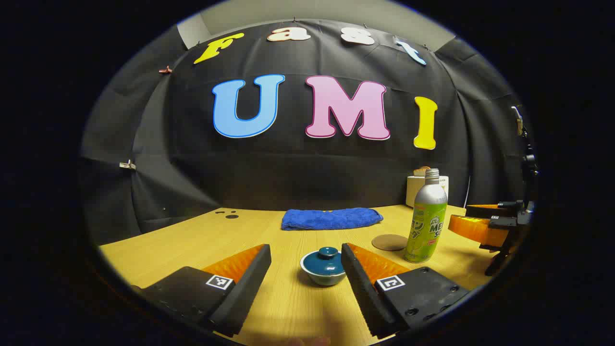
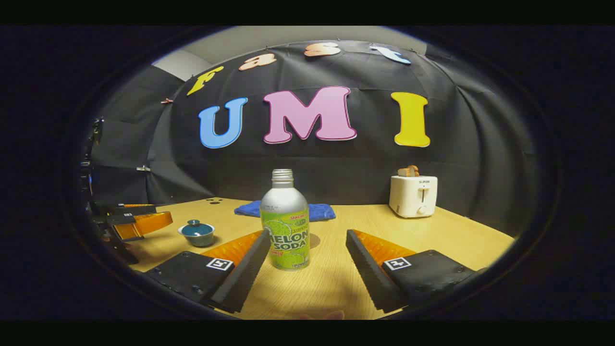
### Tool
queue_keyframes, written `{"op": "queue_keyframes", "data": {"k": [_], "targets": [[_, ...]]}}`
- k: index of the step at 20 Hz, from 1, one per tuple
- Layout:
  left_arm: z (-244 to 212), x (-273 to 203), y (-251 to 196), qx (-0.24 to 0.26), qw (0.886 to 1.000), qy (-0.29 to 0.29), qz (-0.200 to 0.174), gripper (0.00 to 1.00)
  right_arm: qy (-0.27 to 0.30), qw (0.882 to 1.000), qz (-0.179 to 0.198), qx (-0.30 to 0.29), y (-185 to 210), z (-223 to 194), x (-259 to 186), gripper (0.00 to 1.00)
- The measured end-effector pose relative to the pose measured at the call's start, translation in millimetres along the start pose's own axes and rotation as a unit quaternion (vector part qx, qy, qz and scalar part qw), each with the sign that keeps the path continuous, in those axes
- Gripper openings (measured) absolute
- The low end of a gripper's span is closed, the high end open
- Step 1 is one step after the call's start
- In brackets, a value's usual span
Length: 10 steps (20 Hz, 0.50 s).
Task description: Open the teacup lid with one hand, grasp the water bottle and pour water into the teacup with the other hand; after pouring, place the water bottle on the coaster and then close the teacup lid.
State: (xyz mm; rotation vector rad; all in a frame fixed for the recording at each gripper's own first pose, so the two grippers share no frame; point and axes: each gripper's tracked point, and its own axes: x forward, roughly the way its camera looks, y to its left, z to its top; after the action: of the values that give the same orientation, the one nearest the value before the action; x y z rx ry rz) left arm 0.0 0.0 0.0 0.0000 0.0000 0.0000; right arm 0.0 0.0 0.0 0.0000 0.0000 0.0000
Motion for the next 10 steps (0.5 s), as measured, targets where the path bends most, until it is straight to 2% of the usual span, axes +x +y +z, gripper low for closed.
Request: {"op": "queue_keyframes", "data": {"k": [10], "targets": [[-1.0,-1.1,-0.1,0.000,1.000,0.001,0.000,0.93,0.000,1.000,0.009,0.000,-2.4,-0.6,-0.7,0.98]]}}
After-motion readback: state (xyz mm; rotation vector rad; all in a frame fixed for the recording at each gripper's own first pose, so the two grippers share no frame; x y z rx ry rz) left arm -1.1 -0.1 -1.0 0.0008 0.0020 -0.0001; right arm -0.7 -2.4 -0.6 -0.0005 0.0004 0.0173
